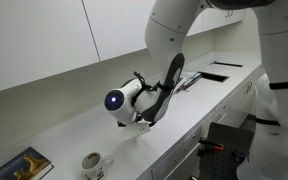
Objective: Remove the marker from the mug cup and place it on the counter
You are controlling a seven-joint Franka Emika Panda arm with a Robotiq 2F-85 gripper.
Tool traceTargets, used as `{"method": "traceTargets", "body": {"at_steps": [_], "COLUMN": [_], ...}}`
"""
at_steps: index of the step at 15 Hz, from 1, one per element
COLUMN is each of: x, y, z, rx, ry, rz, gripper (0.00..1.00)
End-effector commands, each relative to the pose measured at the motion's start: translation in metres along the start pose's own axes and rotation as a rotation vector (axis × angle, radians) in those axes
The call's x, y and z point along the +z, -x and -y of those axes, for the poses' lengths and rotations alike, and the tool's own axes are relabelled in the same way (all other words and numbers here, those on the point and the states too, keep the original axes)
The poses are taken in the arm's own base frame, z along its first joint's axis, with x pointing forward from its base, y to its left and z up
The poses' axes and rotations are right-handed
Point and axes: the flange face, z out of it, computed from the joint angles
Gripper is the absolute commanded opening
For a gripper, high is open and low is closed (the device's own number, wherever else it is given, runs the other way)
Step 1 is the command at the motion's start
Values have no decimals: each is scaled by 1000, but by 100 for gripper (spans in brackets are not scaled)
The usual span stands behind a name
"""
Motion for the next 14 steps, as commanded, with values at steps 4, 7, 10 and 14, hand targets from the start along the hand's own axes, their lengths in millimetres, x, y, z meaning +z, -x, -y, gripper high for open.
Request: {"method": "traceTargets", "body": {"at_steps": [4,7,10,14], "x": [-14,-30,-50,-83], "y": [-8,-15,-17,-15], "z": [-6,-11,-21,-32], "rx": [150,248,236,98], "ry": [-37,-37,-75,-133], "rz": [37,189,351,445], "gripper": [89,100,100,100]}}
